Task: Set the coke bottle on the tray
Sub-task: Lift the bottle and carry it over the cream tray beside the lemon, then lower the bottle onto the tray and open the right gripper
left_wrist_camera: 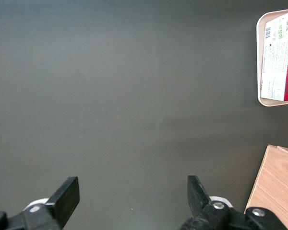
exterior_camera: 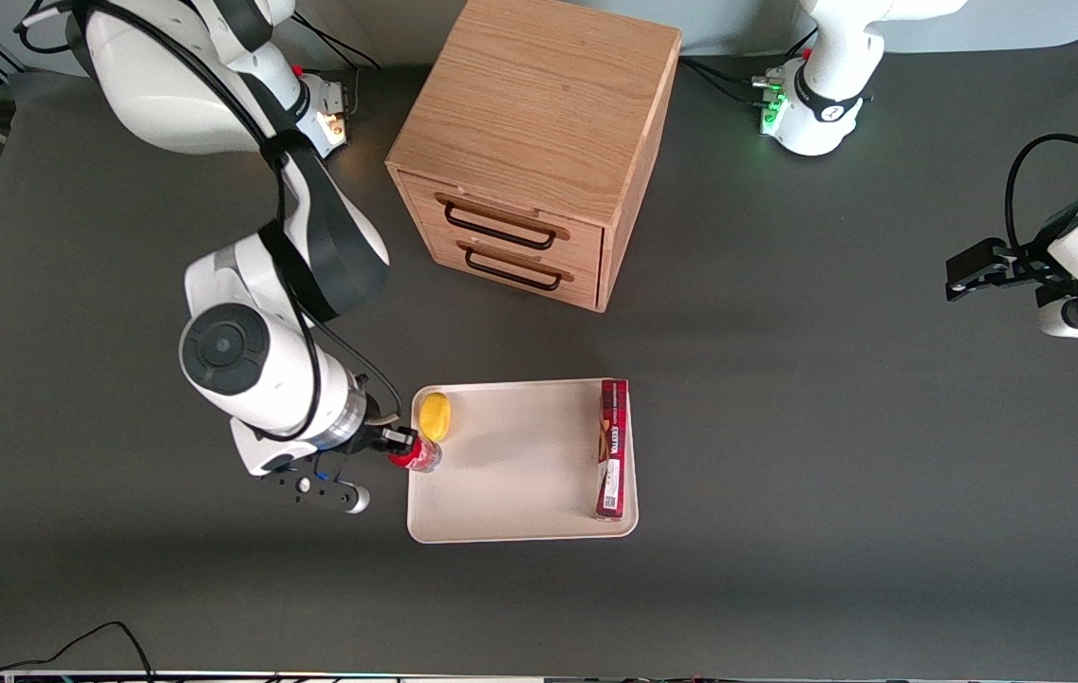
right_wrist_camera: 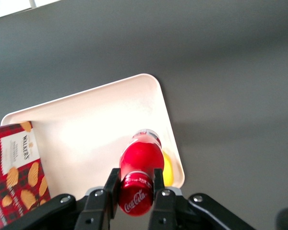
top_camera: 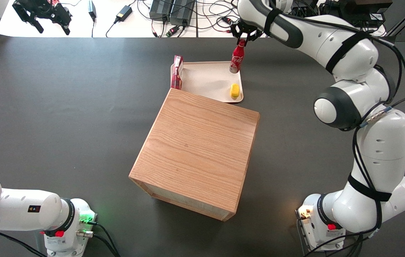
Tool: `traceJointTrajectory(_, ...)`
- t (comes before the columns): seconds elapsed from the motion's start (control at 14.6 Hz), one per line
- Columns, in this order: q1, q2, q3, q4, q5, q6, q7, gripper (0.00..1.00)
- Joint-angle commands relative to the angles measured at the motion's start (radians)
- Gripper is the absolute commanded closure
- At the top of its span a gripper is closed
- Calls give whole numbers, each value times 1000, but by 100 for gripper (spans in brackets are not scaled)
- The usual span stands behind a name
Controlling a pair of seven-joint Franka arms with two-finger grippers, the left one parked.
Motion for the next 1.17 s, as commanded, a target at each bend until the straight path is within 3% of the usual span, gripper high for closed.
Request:
traceJointTrajectory(0.0, 20, 54, -13, 61, -23, 40, 29, 100)
traceJointTrajectory(0.82, 45, 134, -38, 52, -35, 142, 18, 100)
traceJointTrajectory(1.03, 45, 154, -39, 54, -66, 166, 21, 99)
traceJointTrajectory(1.1, 45, 156, -39, 52, -72, 177, 21, 80)
